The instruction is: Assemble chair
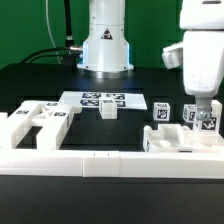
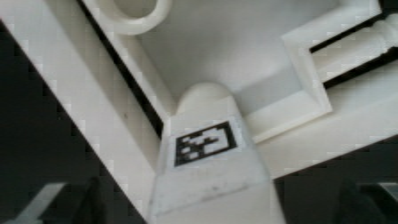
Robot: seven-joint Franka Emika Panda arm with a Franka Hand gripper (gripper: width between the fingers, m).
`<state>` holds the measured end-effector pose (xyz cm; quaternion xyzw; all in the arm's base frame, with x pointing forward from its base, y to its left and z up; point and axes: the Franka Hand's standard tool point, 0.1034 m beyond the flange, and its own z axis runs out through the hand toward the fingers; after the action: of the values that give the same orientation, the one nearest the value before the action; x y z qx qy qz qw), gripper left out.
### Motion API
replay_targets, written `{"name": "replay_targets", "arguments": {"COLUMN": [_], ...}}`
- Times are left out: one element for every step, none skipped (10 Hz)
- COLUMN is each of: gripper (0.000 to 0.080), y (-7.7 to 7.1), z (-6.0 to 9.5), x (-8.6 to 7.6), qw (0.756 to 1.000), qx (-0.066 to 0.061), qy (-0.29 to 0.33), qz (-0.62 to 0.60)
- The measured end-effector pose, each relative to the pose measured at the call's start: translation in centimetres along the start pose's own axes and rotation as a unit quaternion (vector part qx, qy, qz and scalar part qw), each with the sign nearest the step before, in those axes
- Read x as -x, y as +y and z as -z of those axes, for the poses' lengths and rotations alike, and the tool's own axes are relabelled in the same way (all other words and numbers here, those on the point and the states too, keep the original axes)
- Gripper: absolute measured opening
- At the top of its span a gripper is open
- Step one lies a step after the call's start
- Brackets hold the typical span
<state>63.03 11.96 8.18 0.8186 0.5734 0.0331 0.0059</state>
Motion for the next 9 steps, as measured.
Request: {"name": "replay_targets", "arguments": {"gripper": [0.0649,0.0627,0.0485,0.0485,0.029,0.029,0.0286,0.0286,0.0286], "y": [0.04,0.04,0.07,0.09,0.1,0.1,0.11,0.1,0.09], "z": [0.08,0.07,0.04,0.04,0.04,0.04,0.04,0.04,0.0], "x": [-0.09,-0.09,0.02,0.05,0.06,0.07,0.09,0.08,0.11], "qw": [1.0,1.0,1.0,1.0,1.0,1.0,1.0,1.0,0.998], "qx": [0.003,0.003,0.003,0.003,0.003,0.003,0.003,0.003,0.002], "qy": [-0.003,-0.004,-0.004,-0.004,-0.004,-0.004,-0.004,-0.003,-0.003], "qz": [0.026,0.03,0.024,0.024,0.023,0.012,0.011,0.0,-0.063]}}
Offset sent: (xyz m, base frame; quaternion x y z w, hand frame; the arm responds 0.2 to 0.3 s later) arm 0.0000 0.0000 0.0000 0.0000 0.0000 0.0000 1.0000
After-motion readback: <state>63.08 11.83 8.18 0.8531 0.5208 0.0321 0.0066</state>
